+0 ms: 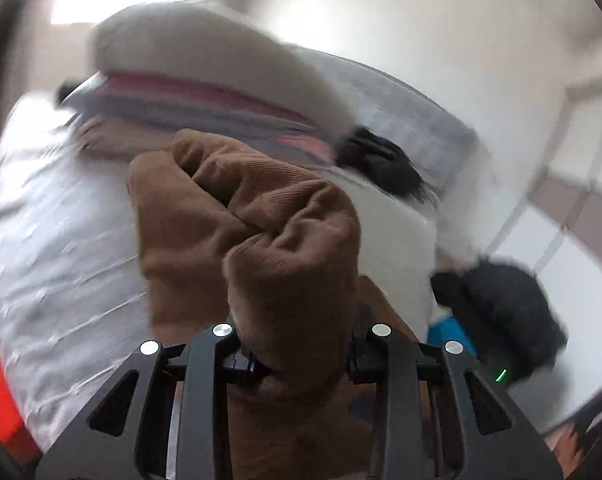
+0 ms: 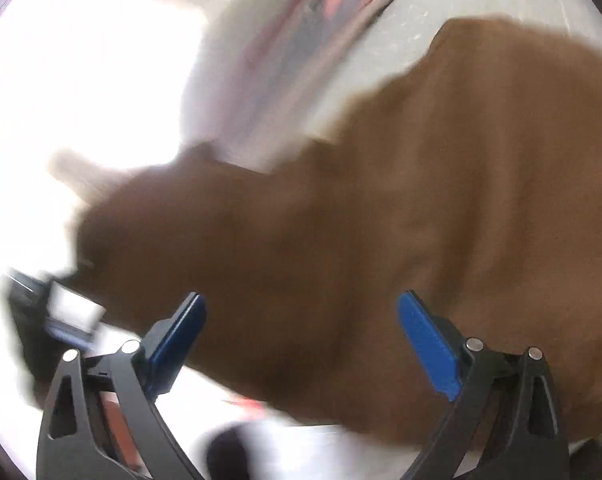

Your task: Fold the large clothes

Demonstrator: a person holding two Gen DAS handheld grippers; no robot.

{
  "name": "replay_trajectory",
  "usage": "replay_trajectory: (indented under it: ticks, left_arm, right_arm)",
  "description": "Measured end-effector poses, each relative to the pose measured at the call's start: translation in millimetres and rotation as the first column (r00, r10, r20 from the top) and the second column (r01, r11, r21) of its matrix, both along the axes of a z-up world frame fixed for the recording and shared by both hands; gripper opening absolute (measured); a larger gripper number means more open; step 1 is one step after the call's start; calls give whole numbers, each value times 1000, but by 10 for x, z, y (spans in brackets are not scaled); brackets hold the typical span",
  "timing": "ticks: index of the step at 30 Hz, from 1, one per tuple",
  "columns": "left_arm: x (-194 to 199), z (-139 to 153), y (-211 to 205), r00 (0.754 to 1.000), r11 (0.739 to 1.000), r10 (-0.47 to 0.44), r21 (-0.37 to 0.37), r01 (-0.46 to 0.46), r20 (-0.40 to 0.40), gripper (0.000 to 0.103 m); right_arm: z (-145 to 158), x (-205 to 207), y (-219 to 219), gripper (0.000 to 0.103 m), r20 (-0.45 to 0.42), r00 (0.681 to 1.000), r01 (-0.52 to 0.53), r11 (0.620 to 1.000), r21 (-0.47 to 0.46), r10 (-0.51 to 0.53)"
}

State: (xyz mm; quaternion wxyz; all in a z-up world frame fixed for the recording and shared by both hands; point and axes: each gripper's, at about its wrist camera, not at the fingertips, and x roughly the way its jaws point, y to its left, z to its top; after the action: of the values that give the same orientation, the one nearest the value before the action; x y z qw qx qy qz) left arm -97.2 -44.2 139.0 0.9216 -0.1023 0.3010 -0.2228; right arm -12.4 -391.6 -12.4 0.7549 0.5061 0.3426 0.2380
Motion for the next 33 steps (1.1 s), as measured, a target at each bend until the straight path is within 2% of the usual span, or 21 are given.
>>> replay_trajectory:
  ticks: [2, 4, 5, 6, 7, 8, 9, 10, 11, 12, 14, 16, 19, 20, 22, 23, 25, 26, 29, 33]
  left_arm:
    - [-122, -22, -471, 996, 994, -87, 61, 86, 25, 28]
    - [-240, -151, -931, 984, 979, -178, 104, 175, 19, 28]
    - [-271, -269, -1148, 975, 968, -224, 113, 223, -11, 28]
    - [-288, -429, -1384, 960, 952, -273, 127, 279, -60, 28]
    - [-293, -562, -1542, 947, 939, -305, 136, 317, -99, 28]
    - [-272, -792, -1732, 924, 920, -344, 139, 367, -165, 29]
    - [-231, -1050, -1892, 896, 900, -369, 146, 411, -247, 30]
    - [-223, -1198, -1959, 889, 896, -368, 152, 418, -272, 33]
    - [-252, -1296, -2012, 893, 895, -363, 167, 414, -268, 37]
    - [-274, -1321, -2035, 895, 891, -363, 183, 415, -259, 42]
    - [-331, -1267, -2058, 885, 881, -392, 176, 440, -252, 62]
    - [-371, -1141, -2070, 878, 867, -404, 198, 457, -255, 66]
    - [-571, -944, -2009, 870, 828, -434, 278, 488, -235, 71]
    - [-654, -874, -1931, 866, 820, -445, 284, 496, -229, 71]
    - [-805, -779, -1710, 858, 820, -463, 260, 510, -222, 71]
    - [-878, -726, -1557, 852, 823, -473, 232, 518, -224, 71]
    - [-974, -664, -1326, 846, 832, -479, 185, 522, -232, 71]
    - [-997, -635, -1175, 847, 840, -477, 162, 518, -235, 71]
    - [-933, -631, -784, 870, 880, -428, 105, 463, -244, 71]
    - [-713, -668, -367, 909, 929, -337, 68, 364, -246, 71]
  right_arm:
    - [-68, -85, -379, 95, 11, 1000, 20, 984, 174, -23]
    - [-273, -177, -777, 96, 9, 998, 51, 935, 350, -58]
    - [-369, -180, -893, 96, 4, 998, 58, 912, 406, -66]
    - [-513, -201, -1037, 96, -4, 997, 71, 872, 485, -79]
    - [-709, -247, -1169, 96, -10, 996, 82, 804, 589, -94]
    - [-814, -266, -1218, 96, -9, 995, 82, 768, 635, -99]
    - [-901, -296, -1277, 96, -17, 994, 92, 749, 656, -108]
    - [-969, -334, -1319, 96, -47, 992, 117, 763, 636, -114]
    - [-1020, -342, -1330, 96, -68, 992, 125, 775, 619, -106]
    - [-1056, -335, -1343, 96, -64, 994, 108, 770, 629, -87]
    - [-1089, -313, -1340, 96, -43, 998, 70, 759, 647, -55]
    - [-1078, -287, -1329, 96, -31, 999, 40, 761, 647, -27]
    - [-980, -205, -1279, 96, -12, 1000, -15, 798, 602, 28]
    - [-899, -176, -1306, 96, -11, 999, -37, 826, 563, 52]
    - [-754, -88, -1336, 96, -13, 997, -66, 879, 472, 82]
    - [-656, -21, -1330, 96, -18, 994, -87, 910, 406, 104]
    - [-511, 92, -1291, 96, -39, 988, -131, 949, 288, 148]
    - [-414, 224, -1273, 96, -69, 983, -154, 969, 195, 170]
    - [-283, 509, -1186, 96, -150, 962, -224, 974, 28, 226]
    - [-202, 853, -865, 97, -246, 921, -342, 928, -146, 301]
